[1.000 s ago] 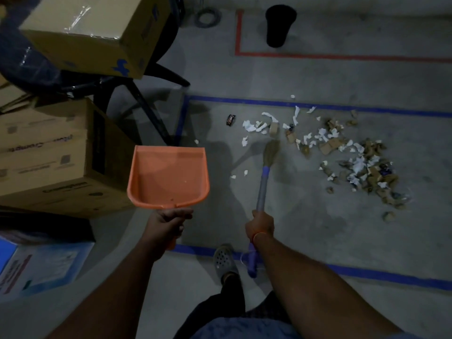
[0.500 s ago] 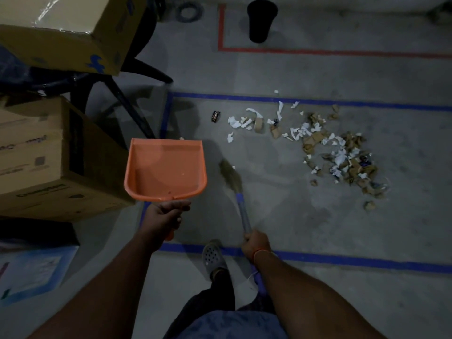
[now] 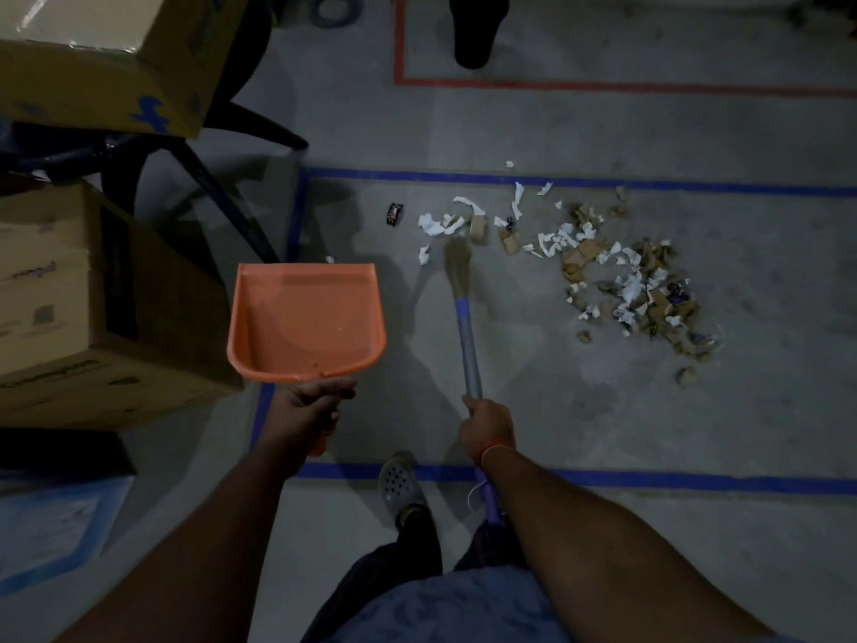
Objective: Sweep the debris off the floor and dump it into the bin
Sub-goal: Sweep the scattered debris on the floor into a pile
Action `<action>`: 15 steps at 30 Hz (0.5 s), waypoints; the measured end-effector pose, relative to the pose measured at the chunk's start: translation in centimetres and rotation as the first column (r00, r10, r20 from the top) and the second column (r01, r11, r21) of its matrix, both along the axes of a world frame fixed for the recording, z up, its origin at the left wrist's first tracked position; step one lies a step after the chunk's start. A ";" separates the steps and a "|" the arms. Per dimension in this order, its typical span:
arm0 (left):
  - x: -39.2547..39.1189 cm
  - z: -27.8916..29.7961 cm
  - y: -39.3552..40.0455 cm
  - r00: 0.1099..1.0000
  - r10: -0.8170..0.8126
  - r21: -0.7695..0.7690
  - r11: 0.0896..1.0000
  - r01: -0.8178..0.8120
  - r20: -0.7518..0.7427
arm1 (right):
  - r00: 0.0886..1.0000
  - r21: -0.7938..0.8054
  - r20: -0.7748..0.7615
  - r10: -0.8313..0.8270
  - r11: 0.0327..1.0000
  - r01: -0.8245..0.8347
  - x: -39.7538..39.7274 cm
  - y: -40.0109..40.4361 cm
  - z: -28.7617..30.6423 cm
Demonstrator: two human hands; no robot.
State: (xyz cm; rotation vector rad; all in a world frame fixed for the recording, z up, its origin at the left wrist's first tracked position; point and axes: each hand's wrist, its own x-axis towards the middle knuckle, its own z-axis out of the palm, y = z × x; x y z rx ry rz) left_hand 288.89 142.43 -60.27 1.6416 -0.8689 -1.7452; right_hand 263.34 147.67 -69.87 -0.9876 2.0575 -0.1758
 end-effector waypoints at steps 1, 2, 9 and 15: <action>0.3 -0.2 -0.2 1.000 0.006 -0.005 1.000 -0.006 0.007 | 0.999 -0.004 0.008 0.048 0.999 -0.048 0.5 -0.6 0.0; 0.6 -0.4 -0.4 1.000 0.011 -0.006 1.000 -0.011 0.011 | 0.995 -0.004 0.013 0.095 0.995 -0.095 1.0 -1.2 0.0; 2.5 -0.8 -1.6 0.998 0.039 0.030 0.999 -0.040 0.044 | 0.933 0.020 0.023 0.358 0.933 -0.359 5.0 -7.9 -0.1; 4.4 -1.3 -4.8 0.989 0.094 0.035 0.995 -0.098 0.114 | 0.845 0.053 0.043 0.533 0.843 -0.535 8.0 -16.3 -1.2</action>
